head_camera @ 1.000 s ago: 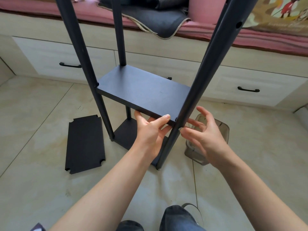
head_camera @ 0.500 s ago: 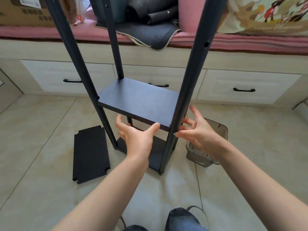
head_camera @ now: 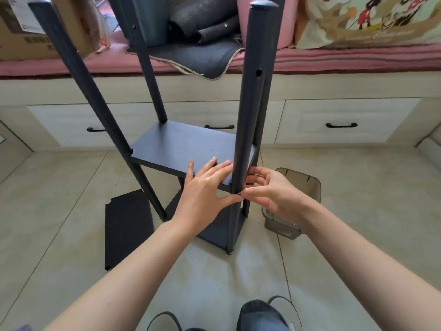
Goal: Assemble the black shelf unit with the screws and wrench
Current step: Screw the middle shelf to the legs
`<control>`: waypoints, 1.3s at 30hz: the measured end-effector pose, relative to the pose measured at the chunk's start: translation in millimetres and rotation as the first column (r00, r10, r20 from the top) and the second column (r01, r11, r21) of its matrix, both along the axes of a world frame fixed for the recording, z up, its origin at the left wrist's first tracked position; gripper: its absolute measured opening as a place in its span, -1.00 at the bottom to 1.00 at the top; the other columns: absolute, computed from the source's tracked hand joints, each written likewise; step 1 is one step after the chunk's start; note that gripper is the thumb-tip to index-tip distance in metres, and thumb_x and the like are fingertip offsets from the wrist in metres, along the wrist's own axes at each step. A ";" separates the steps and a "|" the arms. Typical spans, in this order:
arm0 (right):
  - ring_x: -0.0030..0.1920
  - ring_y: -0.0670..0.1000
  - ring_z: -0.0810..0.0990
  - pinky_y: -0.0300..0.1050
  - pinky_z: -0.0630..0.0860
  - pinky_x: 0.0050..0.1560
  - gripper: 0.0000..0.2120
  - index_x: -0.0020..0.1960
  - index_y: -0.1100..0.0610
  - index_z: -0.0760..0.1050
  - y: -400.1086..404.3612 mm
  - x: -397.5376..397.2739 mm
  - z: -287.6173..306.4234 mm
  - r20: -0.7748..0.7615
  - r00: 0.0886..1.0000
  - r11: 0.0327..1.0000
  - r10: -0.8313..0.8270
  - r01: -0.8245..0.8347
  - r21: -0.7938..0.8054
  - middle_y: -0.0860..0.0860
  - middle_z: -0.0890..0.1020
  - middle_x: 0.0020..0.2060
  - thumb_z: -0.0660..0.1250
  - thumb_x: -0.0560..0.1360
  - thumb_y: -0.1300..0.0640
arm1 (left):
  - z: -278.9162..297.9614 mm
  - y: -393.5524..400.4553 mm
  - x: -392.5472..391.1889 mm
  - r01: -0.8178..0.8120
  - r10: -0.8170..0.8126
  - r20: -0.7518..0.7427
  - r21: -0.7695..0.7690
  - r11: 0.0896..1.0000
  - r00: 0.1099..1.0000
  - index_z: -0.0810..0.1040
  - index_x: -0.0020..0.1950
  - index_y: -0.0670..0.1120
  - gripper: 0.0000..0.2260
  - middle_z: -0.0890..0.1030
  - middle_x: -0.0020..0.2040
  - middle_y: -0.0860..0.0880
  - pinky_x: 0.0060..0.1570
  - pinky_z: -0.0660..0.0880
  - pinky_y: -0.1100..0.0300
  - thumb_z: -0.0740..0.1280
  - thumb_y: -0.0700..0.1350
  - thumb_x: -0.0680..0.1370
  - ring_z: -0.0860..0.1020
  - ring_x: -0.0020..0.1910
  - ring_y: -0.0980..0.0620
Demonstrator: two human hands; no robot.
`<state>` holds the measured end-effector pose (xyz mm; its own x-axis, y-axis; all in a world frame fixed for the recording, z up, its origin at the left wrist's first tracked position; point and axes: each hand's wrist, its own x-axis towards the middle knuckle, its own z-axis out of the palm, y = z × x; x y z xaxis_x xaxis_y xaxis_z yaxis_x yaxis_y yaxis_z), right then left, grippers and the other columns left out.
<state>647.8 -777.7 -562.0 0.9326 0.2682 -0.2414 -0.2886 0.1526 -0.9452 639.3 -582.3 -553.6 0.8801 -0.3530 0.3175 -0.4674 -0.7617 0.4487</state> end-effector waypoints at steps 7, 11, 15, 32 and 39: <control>0.16 0.20 0.65 -0.02 0.61 0.09 -0.59 0.31 0.27 0.48 -7.5 10.9 -3.1 -0.123 0.992 0.981 0.035 -0.010 0.194 0.22 0.66 0.13 0.42 0.50 0.18 | -2.2 -2.1 -2.5 0.024 -0.024 0.004 -0.053 0.998 1.000 0.51 0.41 0.14 -0.54 0.43 0.48 0.15 0.53 -0.06 -0.26 0.47 0.05 0.51 0.22 0.57 -0.06; 0.11 0.22 0.67 0.04 0.64 0.02 -0.66 0.24 0.29 0.55 -3.1 27.7 -1.1 -0.222 0.971 0.964 -0.089 0.140 0.226 0.23 0.68 0.06 0.33 0.60 0.06 | -2.7 -3.0 -3.2 0.024 -0.024 -0.005 -0.079 0.997 1.000 0.55 0.37 0.12 -0.58 0.41 0.47 0.18 0.53 -0.05 -0.21 0.48 0.01 0.52 0.21 0.57 -0.08; 0.14 0.21 0.66 0.10 0.64 0.03 -0.61 0.32 0.30 0.46 3.3 40.8 10.5 -0.234 0.963 0.943 -0.134 0.197 0.269 0.25 0.64 0.16 0.33 0.60 0.08 | -4.2 -2.5 -1.8 0.030 -0.031 -0.006 -0.077 0.997 1.000 0.59 0.33 0.09 -0.62 0.41 0.45 0.20 0.53 -0.07 -0.19 0.49 0.00 0.51 0.19 0.58 -0.08; 0.08 0.31 0.67 0.23 0.63 0.02 -0.67 0.33 0.32 0.38 6.2 31.0 14.9 -0.185 0.977 0.970 -0.107 0.143 0.194 0.25 0.65 0.12 0.27 0.63 0.20 | 14.3 -4.2 11.3 0.176 -0.150 -0.210 0.111 0.978 0.966 0.10 0.62 0.09 -0.31 0.34 0.55 -0.11 0.49 -0.30 -0.15 0.39 0.01 0.58 -0.09 0.62 0.01; 0.06 0.31 0.67 0.29 0.61 0.06 -0.71 0.28 0.34 0.42 10.0 20.5 29.0 -0.171 0.978 0.976 -0.115 0.143 0.161 0.26 0.68 0.07 0.27 0.63 0.20 | 27.6 0.6 -3.1 0.162 -0.146 -0.194 0.070 0.984 0.970 0.10 0.63 0.06 -0.31 0.36 0.54 -0.01 0.51 -0.25 -0.18 0.38 0.00 0.59 0.04 0.62 -0.02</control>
